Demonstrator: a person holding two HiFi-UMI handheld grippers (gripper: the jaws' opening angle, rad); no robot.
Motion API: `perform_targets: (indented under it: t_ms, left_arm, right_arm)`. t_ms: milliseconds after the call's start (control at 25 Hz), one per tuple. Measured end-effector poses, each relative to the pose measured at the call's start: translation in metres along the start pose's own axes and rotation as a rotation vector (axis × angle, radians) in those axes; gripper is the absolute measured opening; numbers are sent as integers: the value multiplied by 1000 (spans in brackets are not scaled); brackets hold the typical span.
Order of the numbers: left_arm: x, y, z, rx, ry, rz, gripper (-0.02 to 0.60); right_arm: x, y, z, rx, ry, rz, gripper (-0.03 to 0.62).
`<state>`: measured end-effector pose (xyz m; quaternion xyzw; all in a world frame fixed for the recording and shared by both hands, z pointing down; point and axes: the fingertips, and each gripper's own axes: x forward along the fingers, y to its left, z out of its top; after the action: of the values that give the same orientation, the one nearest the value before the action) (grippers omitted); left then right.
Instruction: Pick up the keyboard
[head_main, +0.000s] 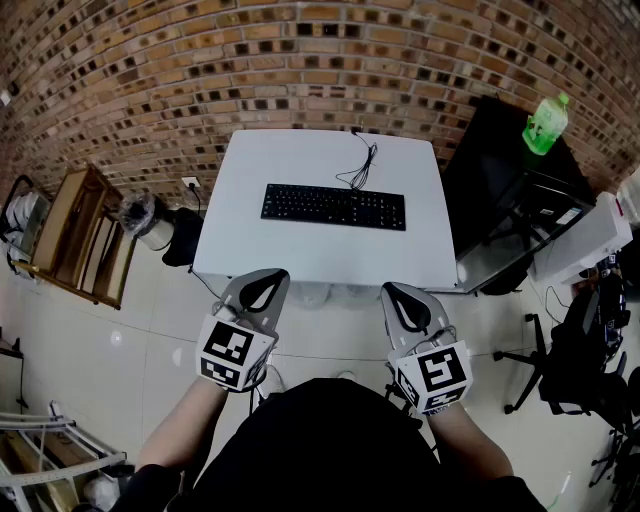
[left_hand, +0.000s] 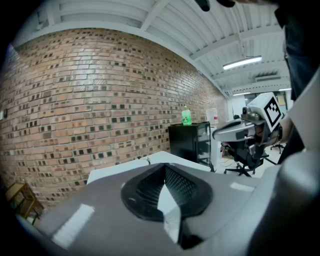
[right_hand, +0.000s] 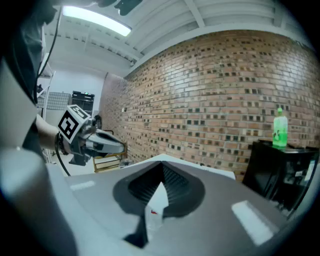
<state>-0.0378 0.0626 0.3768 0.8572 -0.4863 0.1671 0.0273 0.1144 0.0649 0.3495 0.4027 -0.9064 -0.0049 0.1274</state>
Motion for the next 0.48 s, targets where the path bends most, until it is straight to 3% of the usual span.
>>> perform_targets:
  t_ms: [240, 480]
  left_arm:
    - [30, 18, -14, -152, 58, 37, 16]
    - [56, 58, -38, -372, 115, 57, 102]
  right_arm:
    - [-1, -18, -16, 38, 30, 43, 22]
    - [17, -23, -30, 119, 61, 89, 52]
